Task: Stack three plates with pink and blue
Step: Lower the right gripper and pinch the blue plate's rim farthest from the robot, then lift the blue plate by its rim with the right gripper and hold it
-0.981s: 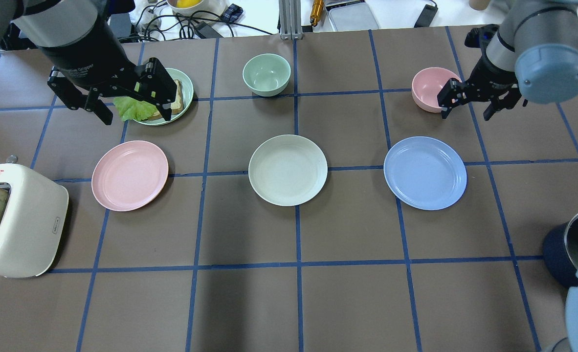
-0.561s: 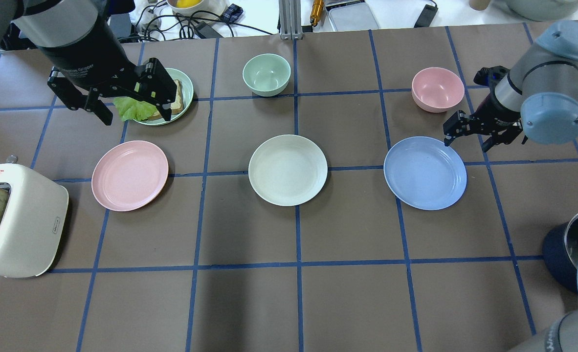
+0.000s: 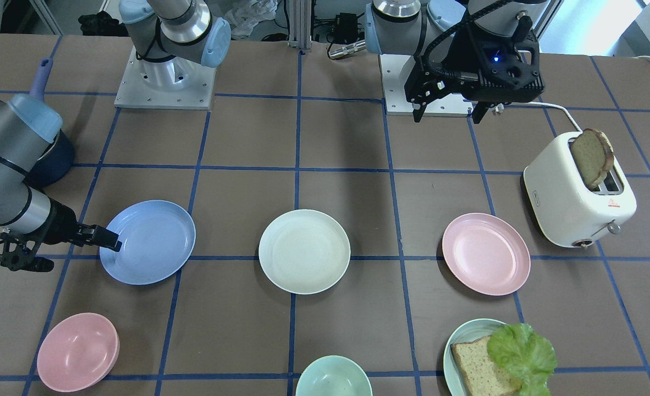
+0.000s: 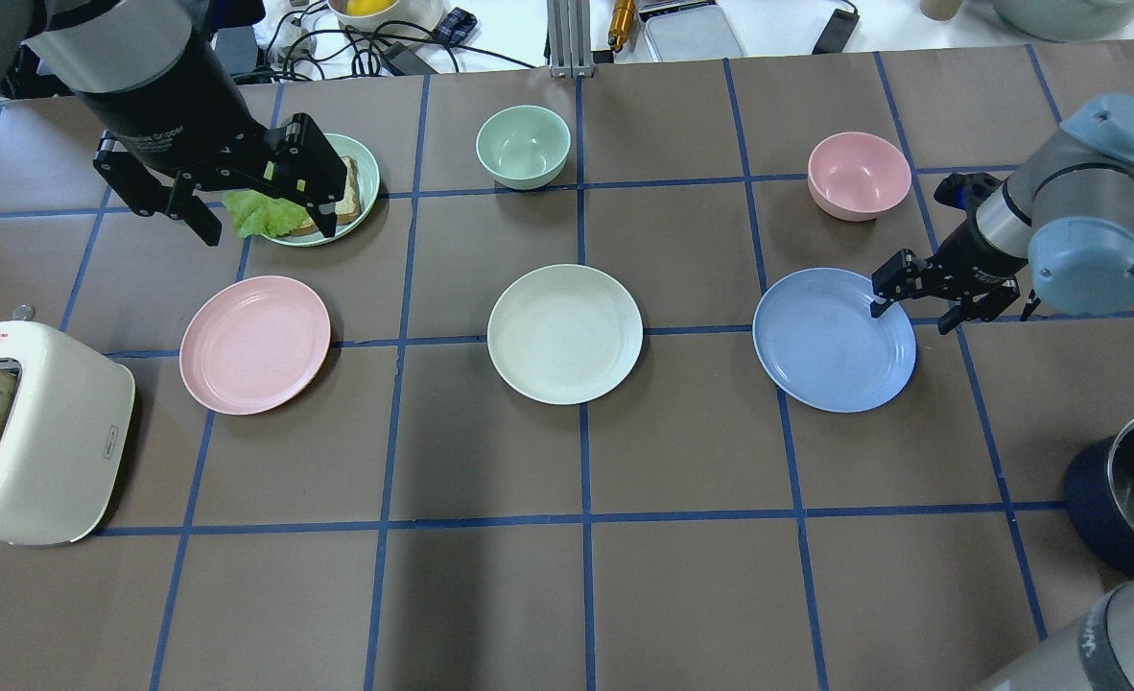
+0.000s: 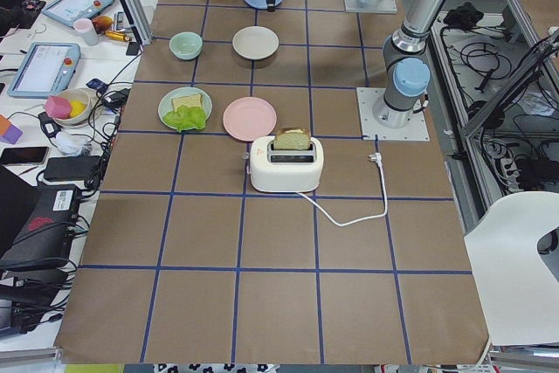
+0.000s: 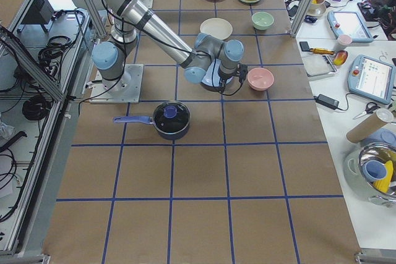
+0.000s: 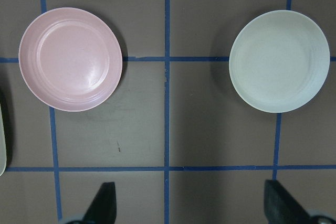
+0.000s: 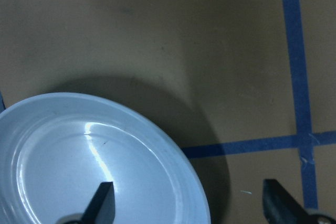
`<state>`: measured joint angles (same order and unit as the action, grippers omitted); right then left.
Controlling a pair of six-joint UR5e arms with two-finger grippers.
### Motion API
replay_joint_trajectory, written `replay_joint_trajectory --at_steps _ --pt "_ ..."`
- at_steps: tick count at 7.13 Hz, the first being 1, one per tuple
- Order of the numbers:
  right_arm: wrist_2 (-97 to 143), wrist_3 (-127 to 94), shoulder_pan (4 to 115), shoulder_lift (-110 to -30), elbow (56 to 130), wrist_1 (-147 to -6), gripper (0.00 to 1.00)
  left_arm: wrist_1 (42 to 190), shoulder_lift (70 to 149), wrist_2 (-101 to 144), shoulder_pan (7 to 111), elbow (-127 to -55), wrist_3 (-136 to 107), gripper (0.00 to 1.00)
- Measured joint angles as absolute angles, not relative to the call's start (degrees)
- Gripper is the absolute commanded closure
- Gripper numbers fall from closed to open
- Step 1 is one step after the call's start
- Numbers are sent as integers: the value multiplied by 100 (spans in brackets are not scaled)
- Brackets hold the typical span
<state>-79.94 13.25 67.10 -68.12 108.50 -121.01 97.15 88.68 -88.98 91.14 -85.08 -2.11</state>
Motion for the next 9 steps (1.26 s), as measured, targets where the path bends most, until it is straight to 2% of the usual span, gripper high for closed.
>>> replay_joint_trajectory --at_steps 1,2,3,4,5,6,7,9 --pt "-7991 1439 6708 -6745 10853 -12102 16 9713 8868 -8895 9114 -8508 -213 0" --pt "-7988 1558 6707 -6713 10847 -12101 29 9712 8868 -8895 9114 -8505 -217 0" --pt "-7958 1641 6706 -6703 10842 -12099 53 9712 8868 -8895 9116 -8502 -221 0" --pt "-7905 1667 6706 -6695 10848 -12099 61 9712 8868 -8895 9117 -8501 -225 0" --pt "-7841 1668 6706 -6692 10851 -12096 79 9712 8868 -8895 9117 -8499 -227 0" --pt "-7782 1669 6706 -6691 10847 -12092 93 9712 8868 -8894 9116 -8499 -226 0" --pt "-7759 1674 6706 -6694 10834 -12086 100 9712 8868 -8895 9115 -8499 -223 0" --pt "-7757 1763 6706 -6720 10794 -12062 100 9712 8868 -8897 9114 -8499 -218 0"
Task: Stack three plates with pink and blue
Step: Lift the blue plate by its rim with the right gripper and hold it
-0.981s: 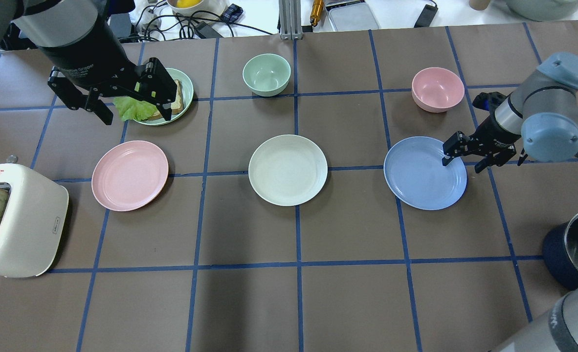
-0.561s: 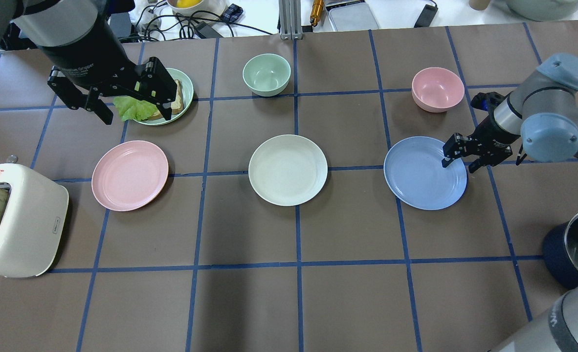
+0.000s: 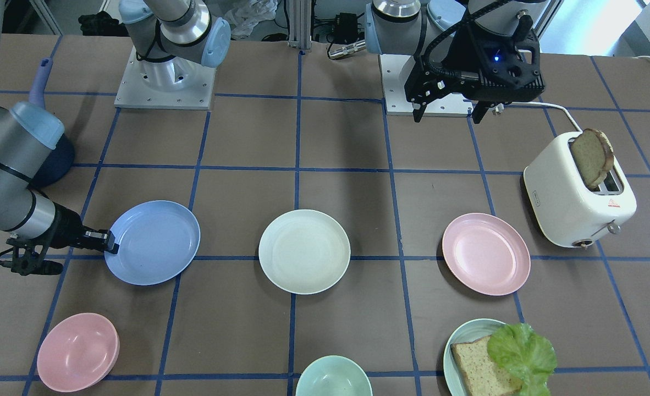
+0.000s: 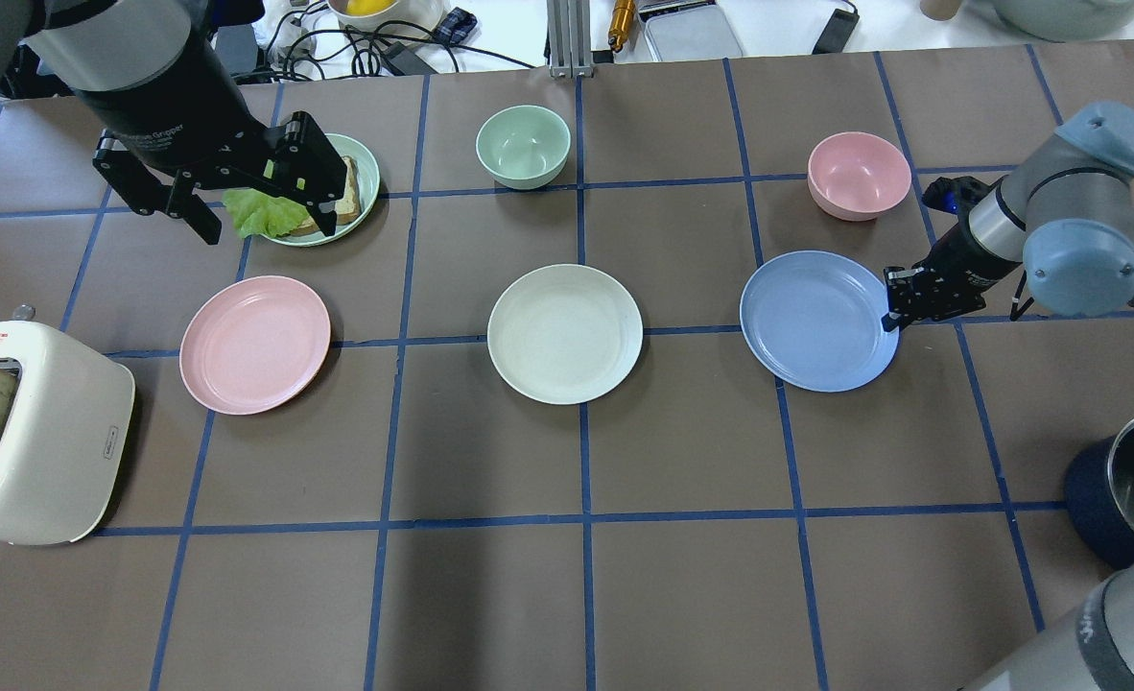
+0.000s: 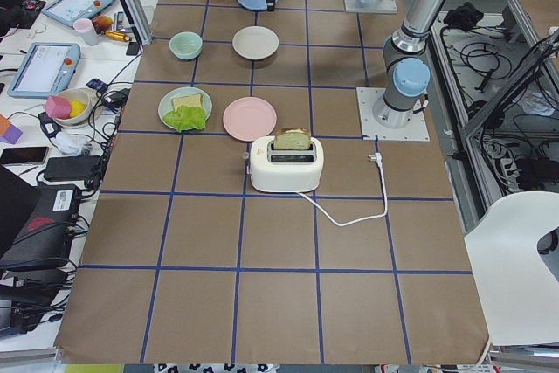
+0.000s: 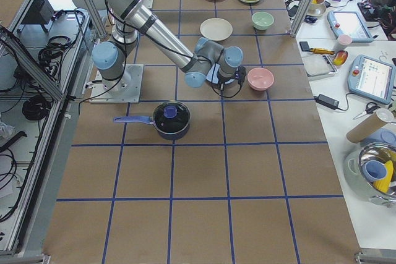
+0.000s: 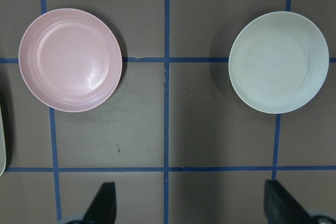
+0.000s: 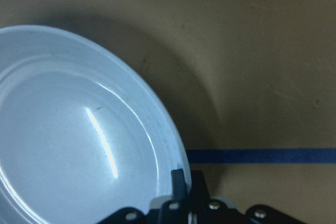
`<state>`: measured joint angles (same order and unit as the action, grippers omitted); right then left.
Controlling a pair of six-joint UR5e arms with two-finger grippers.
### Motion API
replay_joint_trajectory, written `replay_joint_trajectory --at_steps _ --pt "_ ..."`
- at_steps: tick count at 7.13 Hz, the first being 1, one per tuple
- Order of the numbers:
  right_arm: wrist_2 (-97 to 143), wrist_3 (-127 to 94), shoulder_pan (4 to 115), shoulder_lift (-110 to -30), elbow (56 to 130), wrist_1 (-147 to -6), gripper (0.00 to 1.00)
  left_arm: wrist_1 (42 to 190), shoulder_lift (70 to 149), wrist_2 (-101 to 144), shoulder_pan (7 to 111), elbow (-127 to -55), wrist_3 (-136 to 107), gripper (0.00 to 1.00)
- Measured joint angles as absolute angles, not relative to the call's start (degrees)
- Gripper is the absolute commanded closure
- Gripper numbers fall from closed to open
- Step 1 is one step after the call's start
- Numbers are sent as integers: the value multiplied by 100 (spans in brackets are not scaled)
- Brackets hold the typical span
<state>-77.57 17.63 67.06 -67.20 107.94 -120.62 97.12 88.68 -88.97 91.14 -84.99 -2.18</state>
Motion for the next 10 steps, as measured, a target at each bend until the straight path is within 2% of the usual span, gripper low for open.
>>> replay_joint_trajectory --at_steps 5,10 --pt "-7762 1807 6746 -6931 10096 -11076 100 9712 8868 -8895 9109 -8494 -219 0" --pt "-7752 1805 6767 -7019 10006 -10969 100 9712 8868 -8896 9106 -8490 -220 0"
